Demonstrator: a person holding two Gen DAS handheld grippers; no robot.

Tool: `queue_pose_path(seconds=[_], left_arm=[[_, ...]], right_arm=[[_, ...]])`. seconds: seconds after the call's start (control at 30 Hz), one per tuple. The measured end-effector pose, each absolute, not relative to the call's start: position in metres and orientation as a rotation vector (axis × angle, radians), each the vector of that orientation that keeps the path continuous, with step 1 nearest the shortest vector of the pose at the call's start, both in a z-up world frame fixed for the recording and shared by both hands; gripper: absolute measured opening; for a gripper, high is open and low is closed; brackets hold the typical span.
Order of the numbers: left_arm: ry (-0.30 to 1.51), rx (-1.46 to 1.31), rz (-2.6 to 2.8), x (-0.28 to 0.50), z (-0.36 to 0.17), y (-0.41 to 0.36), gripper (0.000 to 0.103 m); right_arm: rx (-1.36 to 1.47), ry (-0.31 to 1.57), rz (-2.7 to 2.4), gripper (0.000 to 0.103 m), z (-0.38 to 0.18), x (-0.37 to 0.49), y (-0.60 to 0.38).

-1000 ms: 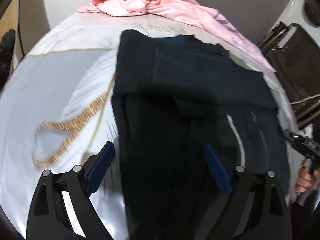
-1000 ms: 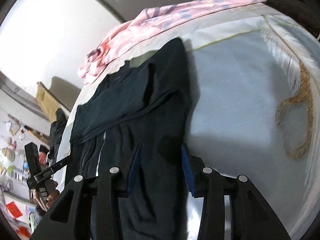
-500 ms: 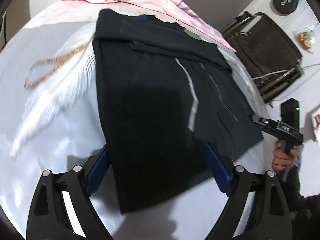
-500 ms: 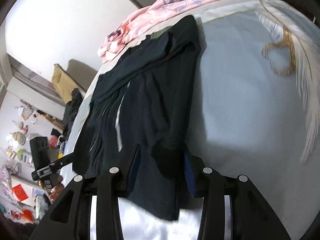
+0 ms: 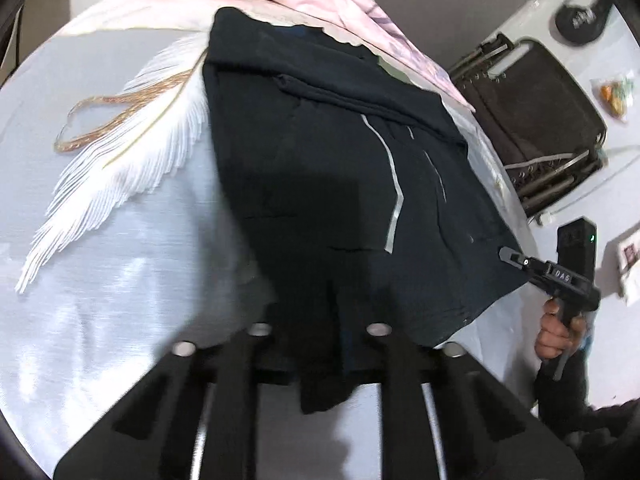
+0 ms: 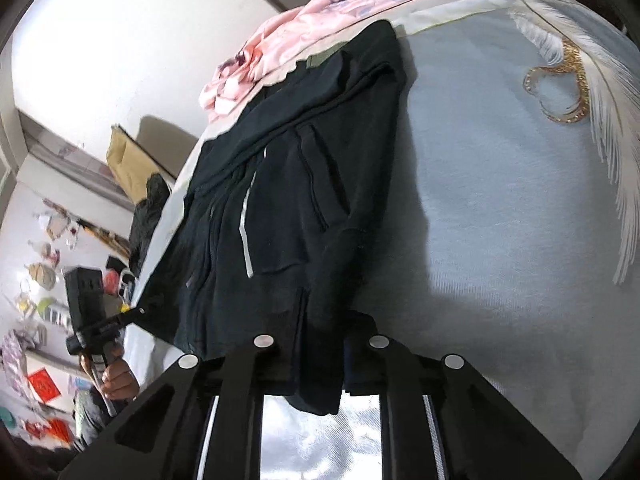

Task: Fold small clothes

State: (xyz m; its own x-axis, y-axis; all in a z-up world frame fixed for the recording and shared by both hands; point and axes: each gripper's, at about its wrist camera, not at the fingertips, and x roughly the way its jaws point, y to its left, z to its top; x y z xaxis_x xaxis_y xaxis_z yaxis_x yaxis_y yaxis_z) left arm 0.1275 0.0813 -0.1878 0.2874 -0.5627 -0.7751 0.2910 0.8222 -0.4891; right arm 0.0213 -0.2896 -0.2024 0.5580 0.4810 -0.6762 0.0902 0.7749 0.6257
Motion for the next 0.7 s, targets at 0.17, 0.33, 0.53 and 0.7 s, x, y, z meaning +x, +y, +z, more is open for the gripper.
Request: queue_pose_path(seconds=[0.17,0.33,0.53,0.7], left_arm=[[1.068,-0.308,-0.604,0.131,-0.159,0.087,0.008],[0.949,-0.281,-0.6,0.126,-0.126,0.081,0.006],[0.929,-0.299,-0.601,0.136,-0.11,0.082,0.006],[0.882,-0.299,-0.574,0.159,-0.086,0.083,0.006]], right_arm=[[0.704,0.891,0.298,0.014,-0.176,0.024,-0.293],[0.711,0.83,0.32,0.013,-0.155,0.023,-0.293],[0.79,0.797,0.357,0.011,-0.144,0.027,-0.304],[0.82,0.75,0.376,0.011,-0.126,0.043,-0.309]])
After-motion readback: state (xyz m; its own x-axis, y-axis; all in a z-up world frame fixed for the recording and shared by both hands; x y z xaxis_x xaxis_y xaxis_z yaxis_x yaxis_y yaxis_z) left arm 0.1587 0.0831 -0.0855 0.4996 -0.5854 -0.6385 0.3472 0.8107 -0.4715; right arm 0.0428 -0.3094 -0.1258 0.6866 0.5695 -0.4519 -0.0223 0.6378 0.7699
